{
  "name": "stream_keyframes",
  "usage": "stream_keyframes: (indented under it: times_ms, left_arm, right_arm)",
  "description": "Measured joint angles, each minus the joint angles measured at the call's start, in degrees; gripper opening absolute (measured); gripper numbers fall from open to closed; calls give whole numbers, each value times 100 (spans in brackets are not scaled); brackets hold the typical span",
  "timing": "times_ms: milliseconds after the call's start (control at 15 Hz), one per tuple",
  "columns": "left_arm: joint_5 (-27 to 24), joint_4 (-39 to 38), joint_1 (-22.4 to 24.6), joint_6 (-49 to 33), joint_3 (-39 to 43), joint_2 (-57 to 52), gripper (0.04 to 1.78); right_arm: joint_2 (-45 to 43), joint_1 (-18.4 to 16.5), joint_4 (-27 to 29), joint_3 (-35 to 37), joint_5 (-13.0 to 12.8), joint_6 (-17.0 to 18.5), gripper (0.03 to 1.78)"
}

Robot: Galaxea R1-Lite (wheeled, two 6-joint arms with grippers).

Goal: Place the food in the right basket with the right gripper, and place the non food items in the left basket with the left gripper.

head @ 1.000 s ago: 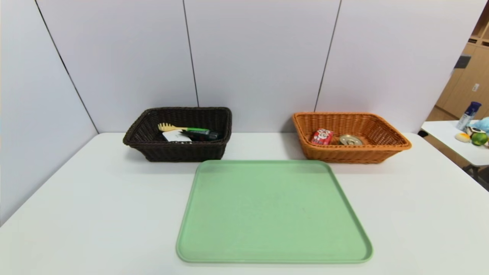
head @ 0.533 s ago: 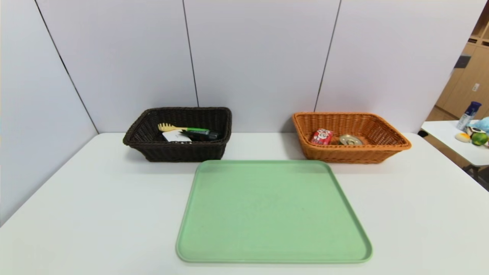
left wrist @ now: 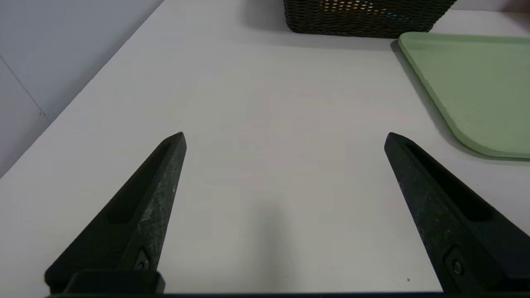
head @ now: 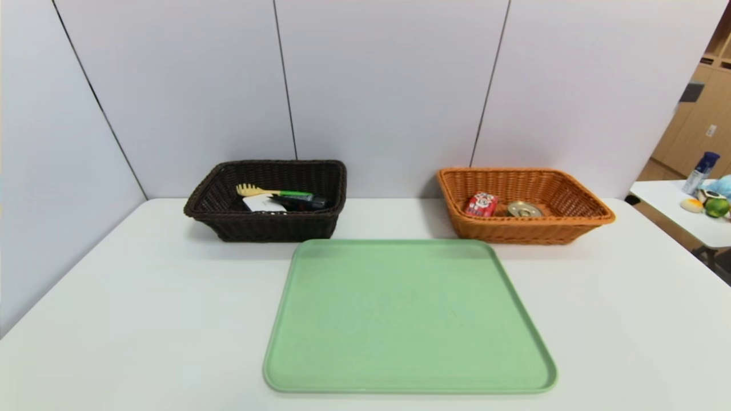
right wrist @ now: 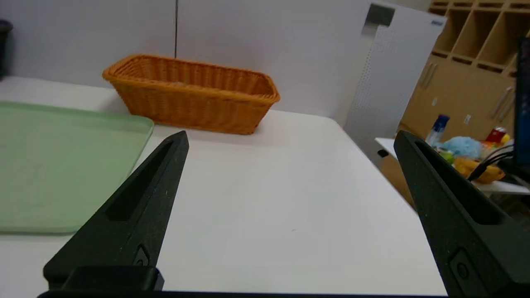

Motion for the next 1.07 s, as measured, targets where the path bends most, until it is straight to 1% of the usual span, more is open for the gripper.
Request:
stream_keyframes:
  times_ms: [67,133,200,267,333,533,667,867,1067]
  left_arm:
    - [-9,-430,0,13,261,0,169]
    - [-27,-586,0,2,394,0,169]
    - [-30,-550,1,11,463,0,169]
    - [-22,-563,6,30,492,0,169]
    - [-20,-558,6,44,510,0,169]
    - [-20,-567,1,-79,523,0,169]
    - [-20,-567,6,-91,525,0,169]
    - [-20,-572,6,-90,525,0,169]
    - [-20,-574,4,-91,525,0,169]
  right_arm:
    - [0,0,372,33,193,162,171]
    - [0,0,741,44,435,344,171]
    - [0,0,1030,50,617,518,171]
    - [0,0,1274,52,677,640,171]
    - [2,0,1429,50,677,730,171]
    - [2,-2,1393,50,662,1009,171]
    - [2,0,1378,55,622,1258,171]
    - [2,0,1375,57,542,1330,171]
    - [2,0,1373,57,571,1258,171]
